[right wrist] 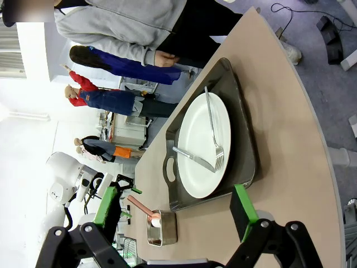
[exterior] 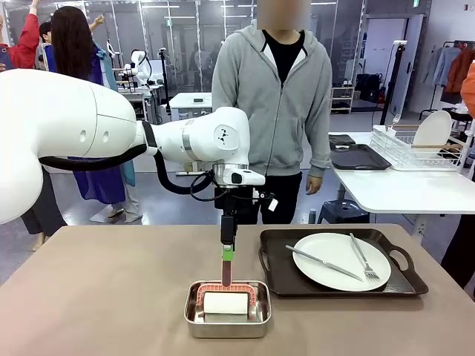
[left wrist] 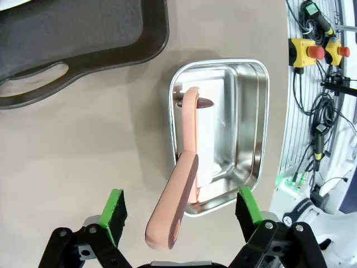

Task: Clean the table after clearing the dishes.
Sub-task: Place the Lint Roller back on top of the Airtight Container, then when the right (or left) Handle tray is removed, use the right hand (or left hand) to clean the right (or left) side of the table with the Lint Roller.

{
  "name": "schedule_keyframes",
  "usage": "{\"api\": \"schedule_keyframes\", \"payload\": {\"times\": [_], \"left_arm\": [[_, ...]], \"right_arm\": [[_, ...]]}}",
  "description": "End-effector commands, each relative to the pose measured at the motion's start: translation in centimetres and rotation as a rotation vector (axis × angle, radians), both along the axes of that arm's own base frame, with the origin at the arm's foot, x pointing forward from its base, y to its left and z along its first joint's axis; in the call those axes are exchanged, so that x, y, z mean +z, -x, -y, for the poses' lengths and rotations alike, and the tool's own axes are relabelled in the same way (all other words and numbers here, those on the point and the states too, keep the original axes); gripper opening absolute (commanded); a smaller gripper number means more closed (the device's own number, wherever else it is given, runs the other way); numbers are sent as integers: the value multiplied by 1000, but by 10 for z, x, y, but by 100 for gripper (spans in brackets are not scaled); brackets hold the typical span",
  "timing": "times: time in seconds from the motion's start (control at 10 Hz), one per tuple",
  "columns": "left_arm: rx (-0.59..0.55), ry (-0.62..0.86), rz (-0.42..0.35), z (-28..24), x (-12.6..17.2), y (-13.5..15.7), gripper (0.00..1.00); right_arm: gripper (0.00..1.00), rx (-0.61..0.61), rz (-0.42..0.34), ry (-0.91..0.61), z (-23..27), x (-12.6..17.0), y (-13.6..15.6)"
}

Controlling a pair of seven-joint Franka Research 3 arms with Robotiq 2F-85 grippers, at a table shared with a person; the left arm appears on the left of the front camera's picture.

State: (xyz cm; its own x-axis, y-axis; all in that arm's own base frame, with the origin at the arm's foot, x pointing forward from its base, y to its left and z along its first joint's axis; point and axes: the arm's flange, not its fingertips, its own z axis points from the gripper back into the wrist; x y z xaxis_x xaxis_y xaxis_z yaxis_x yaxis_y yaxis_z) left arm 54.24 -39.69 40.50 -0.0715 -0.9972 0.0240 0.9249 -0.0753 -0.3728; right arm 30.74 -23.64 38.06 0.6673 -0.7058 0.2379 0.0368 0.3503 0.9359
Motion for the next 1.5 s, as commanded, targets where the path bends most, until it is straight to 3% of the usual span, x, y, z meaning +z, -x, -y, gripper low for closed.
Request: {"api": "schedule_keyframes", "payload": {"times": [0.0,1.0,1.2,1.4], "left_arm": [[-2,2,3,0,2,0,99],[0,0,0,0,0,0,99],[303,344,-49,-118,55,-23,99],[443,537,-111,-221,62,-17,99]], "right_arm": [[100,-2,11,-8,-1,1,3],[100,-2,11,-8,-1,1,3],[100,-2,11,-8,-1,1,3],[100,-2,11,-8,-1,1,3]]}}
